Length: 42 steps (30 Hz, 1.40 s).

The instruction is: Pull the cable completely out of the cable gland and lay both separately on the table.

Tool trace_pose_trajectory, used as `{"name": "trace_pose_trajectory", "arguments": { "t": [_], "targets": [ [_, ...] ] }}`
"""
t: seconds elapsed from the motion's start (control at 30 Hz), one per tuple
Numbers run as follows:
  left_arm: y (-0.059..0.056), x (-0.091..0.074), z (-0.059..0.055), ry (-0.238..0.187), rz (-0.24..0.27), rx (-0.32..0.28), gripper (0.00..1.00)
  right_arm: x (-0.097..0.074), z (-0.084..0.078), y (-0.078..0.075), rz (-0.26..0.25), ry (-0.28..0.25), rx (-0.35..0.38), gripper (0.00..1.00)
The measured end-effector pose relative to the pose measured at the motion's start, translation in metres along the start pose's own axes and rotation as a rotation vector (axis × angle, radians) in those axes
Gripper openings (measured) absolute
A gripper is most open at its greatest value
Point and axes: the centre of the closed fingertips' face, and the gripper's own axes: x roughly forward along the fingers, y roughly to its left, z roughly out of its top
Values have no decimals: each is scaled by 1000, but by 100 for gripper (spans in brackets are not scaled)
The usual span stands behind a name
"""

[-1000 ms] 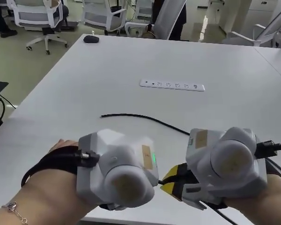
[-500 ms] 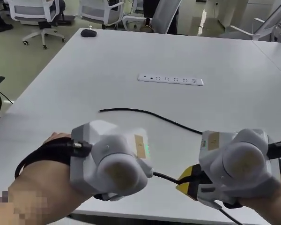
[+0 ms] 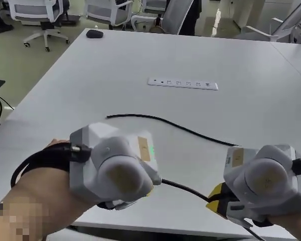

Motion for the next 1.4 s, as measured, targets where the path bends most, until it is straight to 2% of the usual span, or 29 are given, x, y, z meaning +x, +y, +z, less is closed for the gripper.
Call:
{"name": "trace_pose_trajectory", "arguments": {
  "t": [0.1, 0.13, 0.17, 0.33, 0.4, 0.6, 0.77, 0.87, 1.0, 1.27, 1.4],
  "targets": [
    [0, 1, -1, 10, 3, 11, 17, 1, 2, 0, -1, 14, 5, 13],
    [-1, 1, -1, 10, 2, 7, 17, 1, 4, 1, 0, 12, 9, 18],
    [-1, 1, -1, 9, 2, 6, 17, 1, 8, 2, 4, 3, 9, 20],
    [-3, 1, -1, 12, 3, 10, 17, -2, 54, 9, 20, -145, -6, 20],
    [-3, 1, -1, 11, 5, 10, 17, -2, 67, 10, 12, -182, -23, 20],
    [-4, 1, -1, 9, 8, 9, 17, -3, 89, 11, 3, -244, -58, 18],
    [-4, 2, -1, 10, 8, 10, 17, -2, 94, 11, 1, -256, -79, 14],
    [-4, 2, 0, 10, 6, 14, 17, -1, 92, 10, -7, -244, -92, 11],
    [-3, 2, 1, 4, 5, 16, 17, -1, 87, 8, -6, -222, -100, 4],
    [1, 2, 2, 3, 6, 18, 17, 0, 70, 2, -25, -174, -104, 4],
    [2, 1, 1, 2, 6, 18, 17, -2, 65, 0, -25, -170, -95, 4]
  ]
}}
